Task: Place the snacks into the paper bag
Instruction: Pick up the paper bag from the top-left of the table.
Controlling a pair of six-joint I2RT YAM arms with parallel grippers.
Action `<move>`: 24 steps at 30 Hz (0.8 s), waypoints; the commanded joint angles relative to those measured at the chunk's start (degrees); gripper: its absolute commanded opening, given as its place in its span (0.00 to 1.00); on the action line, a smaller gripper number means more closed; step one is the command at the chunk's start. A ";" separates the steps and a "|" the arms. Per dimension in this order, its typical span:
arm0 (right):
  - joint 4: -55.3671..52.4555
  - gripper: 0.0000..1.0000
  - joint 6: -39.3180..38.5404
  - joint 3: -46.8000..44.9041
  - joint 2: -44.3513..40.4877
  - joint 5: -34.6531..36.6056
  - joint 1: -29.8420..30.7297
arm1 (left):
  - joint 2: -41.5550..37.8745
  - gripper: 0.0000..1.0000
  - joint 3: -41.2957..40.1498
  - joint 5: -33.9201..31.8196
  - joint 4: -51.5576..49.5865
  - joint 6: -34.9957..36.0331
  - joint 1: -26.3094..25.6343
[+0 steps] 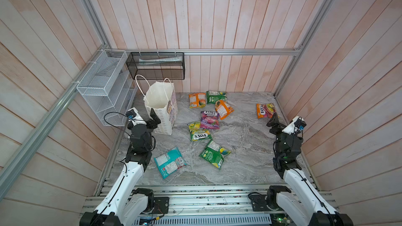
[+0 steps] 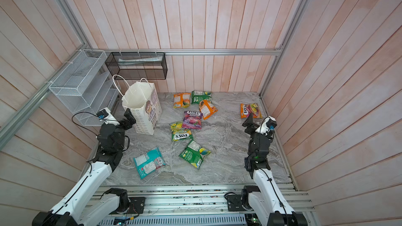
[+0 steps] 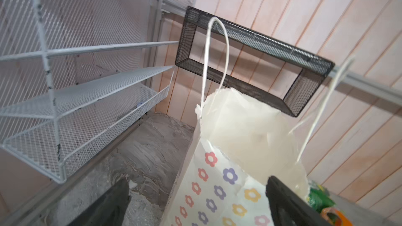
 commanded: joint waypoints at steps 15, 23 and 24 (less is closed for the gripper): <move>-31.36 0.98 20.74 4.03 -14.75 -12.76 -3.94 | 20.71 1.00 46.99 22.38 -49.83 -4.55 9.44; -38.47 0.98 17.50 8.74 -13.32 -17.88 -3.89 | 33.01 1.00 58.61 17.06 -53.12 0.98 9.64; -38.85 0.98 16.96 8.85 -13.32 -18.68 -3.92 | 34.30 1.00 59.37 16.82 -53.72 1.57 9.64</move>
